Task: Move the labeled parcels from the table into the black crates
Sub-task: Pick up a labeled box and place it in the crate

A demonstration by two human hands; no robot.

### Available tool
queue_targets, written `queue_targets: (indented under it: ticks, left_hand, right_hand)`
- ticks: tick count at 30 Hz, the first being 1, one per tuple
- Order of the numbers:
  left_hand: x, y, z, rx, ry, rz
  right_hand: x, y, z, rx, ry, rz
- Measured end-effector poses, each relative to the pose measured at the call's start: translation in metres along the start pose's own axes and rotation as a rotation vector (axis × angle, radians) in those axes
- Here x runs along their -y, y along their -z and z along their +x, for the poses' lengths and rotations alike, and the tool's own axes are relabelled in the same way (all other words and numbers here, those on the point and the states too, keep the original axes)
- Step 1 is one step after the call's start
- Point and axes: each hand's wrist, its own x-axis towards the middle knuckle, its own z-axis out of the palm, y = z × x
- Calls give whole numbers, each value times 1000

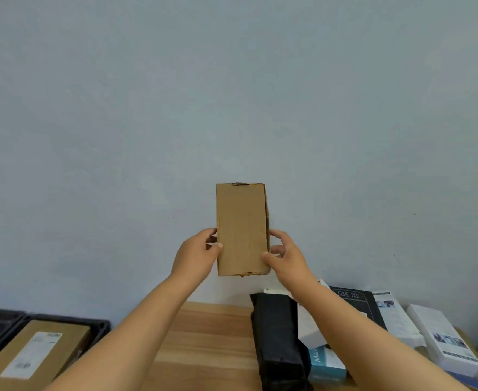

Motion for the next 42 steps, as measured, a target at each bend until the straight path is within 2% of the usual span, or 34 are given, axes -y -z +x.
queue_targets:
  ticks: [4,9,14,20,28,36,42]
  left_hand:
    - [-19,18,4,-96,-65,-19]
    - [-33,37,12,-208,-106,97]
    - [-39,47,16,-167,-88,-65]
    - [-55,57,13,-39,51,-363]
    - [-59,66,11,60,124,-571]
    - [-52,59,11,43,22,-598]
    - [-50,51,16,42,-87,-443]
  right_hand:
    - [26,1,4,-95,116,-159]
    - [54,1,6,-138,196,-193]
    - [70,5,1,-82,117,97]
    - [79,11,-5,-46,86,163]
    - [81,11,-7,30,2,264]
    - [74,11,-8,68,-31,201]
    - [71,15,-8,67,26,283]
